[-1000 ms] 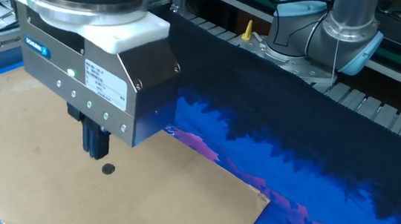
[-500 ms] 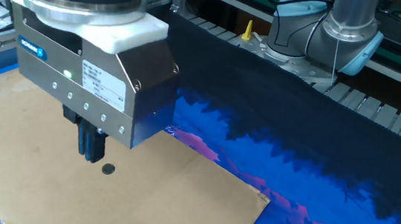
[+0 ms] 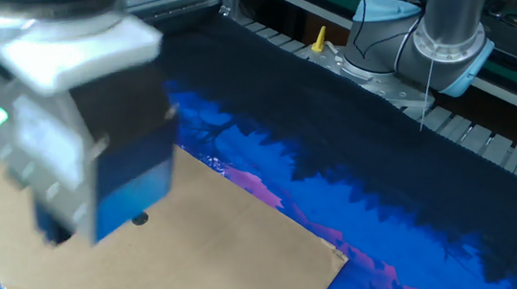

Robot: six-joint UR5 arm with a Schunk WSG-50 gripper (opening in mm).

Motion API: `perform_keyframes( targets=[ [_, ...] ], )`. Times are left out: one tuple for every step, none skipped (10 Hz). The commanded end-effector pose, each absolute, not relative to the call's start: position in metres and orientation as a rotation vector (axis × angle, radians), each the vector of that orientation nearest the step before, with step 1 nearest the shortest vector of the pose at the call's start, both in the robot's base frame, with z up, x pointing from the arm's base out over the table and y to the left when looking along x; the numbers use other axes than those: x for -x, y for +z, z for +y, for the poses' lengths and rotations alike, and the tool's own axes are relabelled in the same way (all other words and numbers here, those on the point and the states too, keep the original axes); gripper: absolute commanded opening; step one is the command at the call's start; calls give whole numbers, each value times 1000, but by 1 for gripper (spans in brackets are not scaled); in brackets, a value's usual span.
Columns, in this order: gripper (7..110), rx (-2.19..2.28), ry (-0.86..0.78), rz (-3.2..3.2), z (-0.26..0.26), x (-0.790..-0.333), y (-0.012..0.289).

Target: Grab the block and place it at the designated location

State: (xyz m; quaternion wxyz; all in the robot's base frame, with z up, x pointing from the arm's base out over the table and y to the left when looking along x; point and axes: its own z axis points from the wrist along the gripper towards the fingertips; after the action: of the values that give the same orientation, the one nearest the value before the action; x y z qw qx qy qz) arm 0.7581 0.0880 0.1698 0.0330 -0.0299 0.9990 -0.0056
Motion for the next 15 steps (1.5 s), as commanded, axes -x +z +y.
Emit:
perform_keyframes(
  targets=[
    [7,129,-26,3039,82,-798,141],
    [7,151,-48,3040,75,-802,140],
    [7,164,-55,3049,70,-806,143],
    [7,181,-72,3047,65,-813,142],
    [7,186,-84,3046,65,-815,140],
    [7,218,-72,3035,68,-819,142],
    [22,234,-29,3033,76,-823,144],
    [22,247,-28,3024,77,-828,142],
    [22,251,-30,3010,78,-832,137],
    [66,252,-30,2994,78,-835,134],
    [66,254,-31,2989,79,-836,134],
    [66,255,-35,2990,78,-836,134],
    [66,252,-32,2993,79,-835,133],
    [66,248,-36,2996,78,-834,133],
    [66,238,-25,2984,80,-837,134]
  ],
)
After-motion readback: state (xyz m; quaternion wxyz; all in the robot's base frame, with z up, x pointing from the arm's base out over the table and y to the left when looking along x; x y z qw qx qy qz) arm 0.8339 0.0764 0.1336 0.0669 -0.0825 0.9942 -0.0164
